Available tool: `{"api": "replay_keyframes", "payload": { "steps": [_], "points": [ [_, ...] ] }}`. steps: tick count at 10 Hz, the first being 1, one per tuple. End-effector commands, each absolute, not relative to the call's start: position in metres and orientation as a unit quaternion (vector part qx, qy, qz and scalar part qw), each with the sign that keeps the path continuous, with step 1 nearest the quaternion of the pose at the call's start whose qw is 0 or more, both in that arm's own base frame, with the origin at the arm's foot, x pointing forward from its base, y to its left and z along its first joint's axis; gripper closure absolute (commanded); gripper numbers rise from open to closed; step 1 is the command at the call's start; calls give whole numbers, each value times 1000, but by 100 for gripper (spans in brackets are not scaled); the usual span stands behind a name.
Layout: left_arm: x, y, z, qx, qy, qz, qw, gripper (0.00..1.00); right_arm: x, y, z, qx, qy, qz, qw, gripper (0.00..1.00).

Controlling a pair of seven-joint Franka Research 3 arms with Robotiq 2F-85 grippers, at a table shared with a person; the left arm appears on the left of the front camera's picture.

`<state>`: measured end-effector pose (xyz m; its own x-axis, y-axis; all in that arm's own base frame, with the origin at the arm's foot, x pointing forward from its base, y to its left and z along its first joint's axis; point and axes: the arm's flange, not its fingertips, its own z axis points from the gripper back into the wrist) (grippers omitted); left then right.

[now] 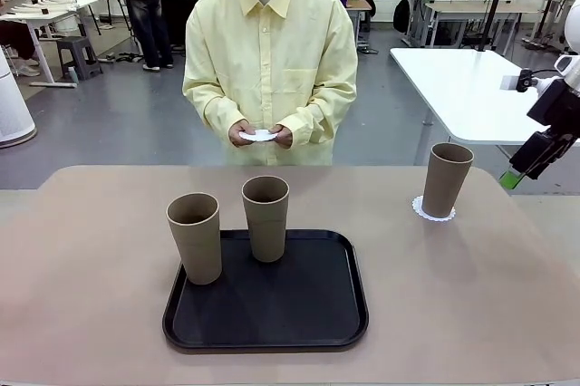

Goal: Place coasters on the table and set cups on them.
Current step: Take one Reusable plastic cup from the Flat Tray and place it on a coaster set by the human.

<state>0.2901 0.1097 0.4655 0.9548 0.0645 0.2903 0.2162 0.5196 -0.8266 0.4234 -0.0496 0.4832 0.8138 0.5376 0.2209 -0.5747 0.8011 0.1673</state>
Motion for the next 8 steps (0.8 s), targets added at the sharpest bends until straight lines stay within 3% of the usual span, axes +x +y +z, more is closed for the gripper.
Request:
{"api": "replay_keyframes", "payload": {
  "steps": [1, 7, 8],
  "points": [
    [290, 110, 466, -496, -151, -47, 854, 0, 422, -48, 482, 103, -83, 292, 947, 0],
    [290, 110, 466, -496, -151, -47, 854, 0, 424, -48, 483, 114, -82, 296, 945, 0],
    [290, 110, 466, -496, -151, -47, 854, 0, 398, -52, 485, 204, -74, 286, 933, 0]
  ]
}}
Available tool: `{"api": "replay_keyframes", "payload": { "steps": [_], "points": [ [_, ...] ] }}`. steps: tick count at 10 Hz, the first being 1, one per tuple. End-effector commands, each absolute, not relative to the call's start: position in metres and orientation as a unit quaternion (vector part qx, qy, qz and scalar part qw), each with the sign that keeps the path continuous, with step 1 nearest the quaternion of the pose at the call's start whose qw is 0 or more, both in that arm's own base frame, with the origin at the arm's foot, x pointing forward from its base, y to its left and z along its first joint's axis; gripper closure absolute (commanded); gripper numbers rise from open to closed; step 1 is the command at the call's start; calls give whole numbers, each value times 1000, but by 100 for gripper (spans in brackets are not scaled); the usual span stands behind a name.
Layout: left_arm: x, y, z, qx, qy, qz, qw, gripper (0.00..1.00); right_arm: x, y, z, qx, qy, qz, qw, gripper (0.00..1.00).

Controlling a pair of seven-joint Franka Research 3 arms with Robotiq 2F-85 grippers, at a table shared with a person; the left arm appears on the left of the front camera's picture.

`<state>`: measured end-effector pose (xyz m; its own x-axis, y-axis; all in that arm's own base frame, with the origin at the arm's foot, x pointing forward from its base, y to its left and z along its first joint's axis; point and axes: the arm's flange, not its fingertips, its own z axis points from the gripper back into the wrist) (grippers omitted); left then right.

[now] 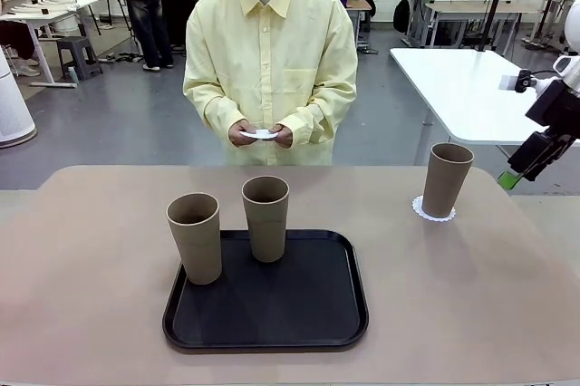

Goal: Place coasters on the table and set cups on them.
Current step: Take one Reusable plastic cup from the Flat Tray and place it on a coaster set by the human.

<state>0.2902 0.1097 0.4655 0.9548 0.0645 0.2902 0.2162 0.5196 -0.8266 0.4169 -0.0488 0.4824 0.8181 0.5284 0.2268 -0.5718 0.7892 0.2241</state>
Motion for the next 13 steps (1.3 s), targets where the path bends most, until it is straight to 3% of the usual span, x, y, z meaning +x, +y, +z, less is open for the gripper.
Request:
{"api": "replay_keyframes", "payload": {
  "steps": [1, 4, 6, 13],
  "points": [
    [290, 110, 466, -496, -151, -47, 854, 0, 384, -57, 493, 258, -101, 251, 927, 0],
    [290, 110, 466, -496, -151, -47, 854, 0, 374, -102, 503, 451, -45, 171, 875, 0],
    [290, 110, 466, -496, -151, -47, 854, 0, 379, -149, 490, 525, -78, 115, 840, 0],
    [290, 110, 466, -496, -151, -47, 854, 0, 379, -268, 411, 646, -105, 53, 754, 0]
  ]
}}
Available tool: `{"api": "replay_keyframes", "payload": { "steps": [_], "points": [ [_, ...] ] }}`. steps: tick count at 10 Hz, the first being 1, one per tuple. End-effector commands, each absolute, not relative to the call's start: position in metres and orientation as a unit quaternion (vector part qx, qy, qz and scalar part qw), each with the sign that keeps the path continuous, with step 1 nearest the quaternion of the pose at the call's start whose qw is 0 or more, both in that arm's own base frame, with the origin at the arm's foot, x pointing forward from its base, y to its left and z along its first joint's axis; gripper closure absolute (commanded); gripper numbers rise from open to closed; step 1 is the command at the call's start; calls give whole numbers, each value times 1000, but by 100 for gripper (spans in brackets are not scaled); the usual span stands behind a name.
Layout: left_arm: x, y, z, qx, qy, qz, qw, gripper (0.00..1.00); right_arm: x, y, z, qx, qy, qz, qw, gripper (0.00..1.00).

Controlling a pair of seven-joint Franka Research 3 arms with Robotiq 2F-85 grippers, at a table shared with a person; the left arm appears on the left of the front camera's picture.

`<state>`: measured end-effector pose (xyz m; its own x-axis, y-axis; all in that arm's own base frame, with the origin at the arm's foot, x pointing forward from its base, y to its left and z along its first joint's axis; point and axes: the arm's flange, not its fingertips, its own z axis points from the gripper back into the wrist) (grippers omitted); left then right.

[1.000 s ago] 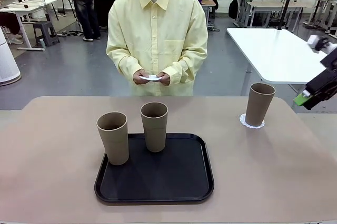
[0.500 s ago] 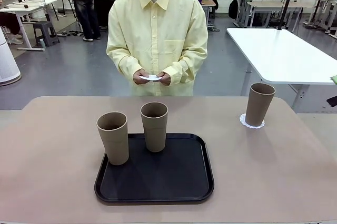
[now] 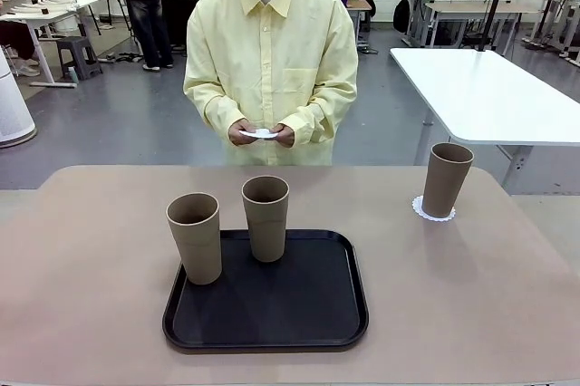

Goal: Place coasters on the table and set cups on them.
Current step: Take one Reusable plastic cup from the Flat Tray and place it on a coaster set by the human.

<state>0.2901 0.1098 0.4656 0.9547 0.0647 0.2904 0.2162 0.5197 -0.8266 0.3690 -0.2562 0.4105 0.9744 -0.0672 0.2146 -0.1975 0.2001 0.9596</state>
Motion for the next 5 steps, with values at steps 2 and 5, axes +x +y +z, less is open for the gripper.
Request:
{"api": "replay_keyframes", "payload": {
  "steps": [2, 5],
  "points": [
    [290, 110, 466, -496, -151, -47, 854, 0, 379, -286, 395, 656, -110, 47, 745, 0],
    [290, 110, 466, -496, -151, -47, 854, 0, 376, -299, 390, 657, -126, 53, 741, 0]
  ]
}}
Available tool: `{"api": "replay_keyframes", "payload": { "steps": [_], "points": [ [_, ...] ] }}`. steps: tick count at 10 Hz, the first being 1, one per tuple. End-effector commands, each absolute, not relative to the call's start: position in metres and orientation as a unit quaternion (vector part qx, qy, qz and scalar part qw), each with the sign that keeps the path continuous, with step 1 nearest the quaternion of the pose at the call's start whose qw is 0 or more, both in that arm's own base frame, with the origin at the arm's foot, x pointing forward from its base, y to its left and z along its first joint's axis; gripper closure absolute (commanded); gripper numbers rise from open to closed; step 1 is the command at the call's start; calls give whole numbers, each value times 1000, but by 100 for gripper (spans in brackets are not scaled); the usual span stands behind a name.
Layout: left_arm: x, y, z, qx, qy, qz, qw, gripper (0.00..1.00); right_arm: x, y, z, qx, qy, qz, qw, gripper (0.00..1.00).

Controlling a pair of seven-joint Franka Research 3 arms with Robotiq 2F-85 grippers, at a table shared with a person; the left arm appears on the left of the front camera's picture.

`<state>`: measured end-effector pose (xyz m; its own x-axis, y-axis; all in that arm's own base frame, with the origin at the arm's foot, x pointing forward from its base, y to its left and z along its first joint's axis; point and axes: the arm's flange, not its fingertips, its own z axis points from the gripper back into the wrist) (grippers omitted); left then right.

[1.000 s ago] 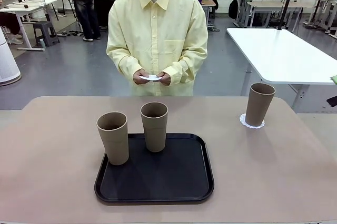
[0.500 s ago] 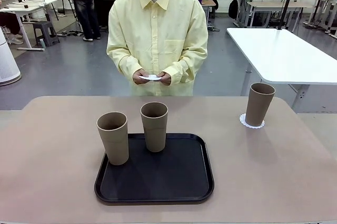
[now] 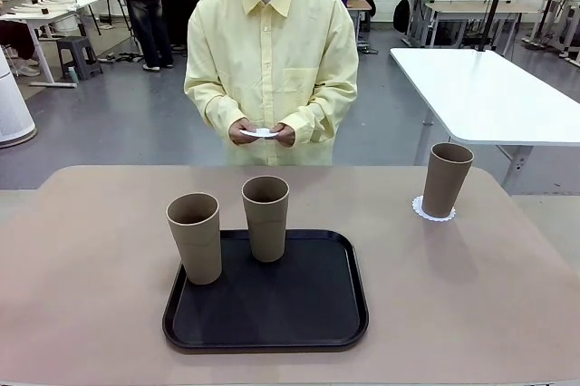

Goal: Place coasters on the table and set cups on them.
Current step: Take one Reusable plastic cup from the Flat Tray and place it on a coaster set by the human.

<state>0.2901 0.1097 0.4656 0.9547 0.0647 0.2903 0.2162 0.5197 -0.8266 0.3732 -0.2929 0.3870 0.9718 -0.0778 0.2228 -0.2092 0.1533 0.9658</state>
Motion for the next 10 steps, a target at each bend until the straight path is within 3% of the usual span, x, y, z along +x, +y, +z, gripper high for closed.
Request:
{"api": "replay_keyframes", "payload": {
  "steps": [1, 10],
  "points": [
    [290, 110, 466, -496, -151, -47, 854, 0, 374, -301, 390, 657, -138, 58, 739, 0],
    [290, 110, 466, -496, -151, -47, 854, 0, 372, -297, 388, 649, -118, 46, 750, 0]
  ]
}}
